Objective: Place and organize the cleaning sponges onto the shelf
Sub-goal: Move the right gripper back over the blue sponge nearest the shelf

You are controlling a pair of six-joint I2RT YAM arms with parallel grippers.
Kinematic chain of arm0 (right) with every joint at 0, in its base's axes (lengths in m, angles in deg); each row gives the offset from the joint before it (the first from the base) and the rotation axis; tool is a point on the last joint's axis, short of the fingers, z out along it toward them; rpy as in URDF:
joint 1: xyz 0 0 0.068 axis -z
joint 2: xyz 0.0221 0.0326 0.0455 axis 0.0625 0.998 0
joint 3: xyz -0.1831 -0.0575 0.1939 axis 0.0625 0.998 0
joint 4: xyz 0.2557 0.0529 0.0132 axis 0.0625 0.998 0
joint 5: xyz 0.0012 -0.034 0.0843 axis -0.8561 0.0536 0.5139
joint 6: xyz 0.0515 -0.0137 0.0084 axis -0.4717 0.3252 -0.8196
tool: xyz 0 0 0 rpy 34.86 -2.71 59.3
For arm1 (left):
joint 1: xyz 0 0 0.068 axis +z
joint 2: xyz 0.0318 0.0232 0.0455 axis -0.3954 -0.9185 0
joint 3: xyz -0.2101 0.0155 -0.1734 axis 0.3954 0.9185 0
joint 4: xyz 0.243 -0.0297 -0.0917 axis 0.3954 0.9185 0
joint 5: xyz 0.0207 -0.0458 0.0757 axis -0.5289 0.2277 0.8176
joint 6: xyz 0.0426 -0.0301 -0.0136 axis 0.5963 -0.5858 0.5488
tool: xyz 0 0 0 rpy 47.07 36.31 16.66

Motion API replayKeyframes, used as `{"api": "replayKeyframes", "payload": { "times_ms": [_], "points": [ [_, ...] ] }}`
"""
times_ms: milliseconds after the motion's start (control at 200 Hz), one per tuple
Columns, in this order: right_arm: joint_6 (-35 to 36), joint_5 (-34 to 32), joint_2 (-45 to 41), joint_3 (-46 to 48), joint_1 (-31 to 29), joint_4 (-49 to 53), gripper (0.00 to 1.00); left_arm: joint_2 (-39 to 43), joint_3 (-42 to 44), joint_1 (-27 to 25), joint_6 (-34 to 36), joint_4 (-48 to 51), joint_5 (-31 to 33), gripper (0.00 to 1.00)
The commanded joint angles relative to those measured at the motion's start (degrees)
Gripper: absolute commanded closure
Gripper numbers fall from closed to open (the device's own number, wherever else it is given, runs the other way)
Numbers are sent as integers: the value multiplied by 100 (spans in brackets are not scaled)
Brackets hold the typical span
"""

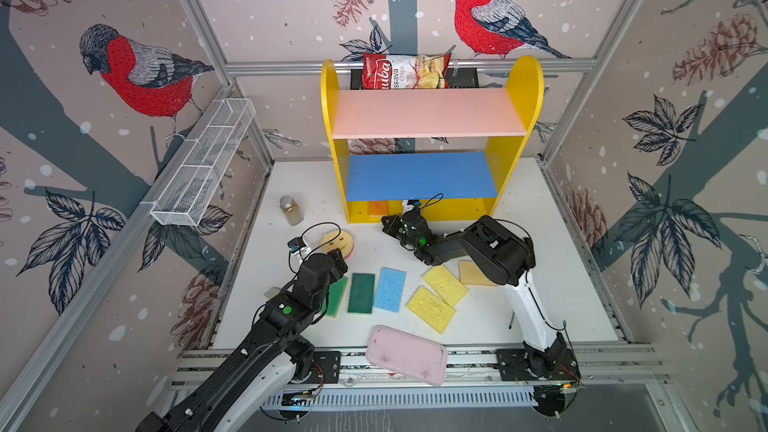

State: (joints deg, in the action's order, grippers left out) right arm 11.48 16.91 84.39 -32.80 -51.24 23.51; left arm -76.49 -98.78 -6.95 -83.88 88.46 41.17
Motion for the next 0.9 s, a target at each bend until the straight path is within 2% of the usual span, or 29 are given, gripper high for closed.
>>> {"api": "replayKeyframes", "payload": {
  "times_ms": [0,115,210,415,560,665,765,895],
  "points": [
    [129,-18,29,-66,-85,746,96,4,-39,9,24,-202,-52,24],
    [150,40,-75,54,-84,750,96,15,-49,10,20,-179,-89,25],
    [461,6,-500,396,-111,936,95,97,-83,14,24,-67,-76,25],
    [1198,-210,-2436,1861,-112,1172,95,319,-13,10,16,2,3,25],
    [1687,-937,-3596,2312,-56,2544,94,284,3,14,3,-67,-91,25],
    [1722,-1268,-3988,2496,130,3447,93,205,70,9,-37,-191,-251,25],
    [1618,-1407,-4453,3119,296,3406,91,78,92,-7,-76,-328,-489,27],
    [1335,-1412,-5022,3816,582,3306,82,-181,81,-201,-119,-495,-624,28]
  ]
}}
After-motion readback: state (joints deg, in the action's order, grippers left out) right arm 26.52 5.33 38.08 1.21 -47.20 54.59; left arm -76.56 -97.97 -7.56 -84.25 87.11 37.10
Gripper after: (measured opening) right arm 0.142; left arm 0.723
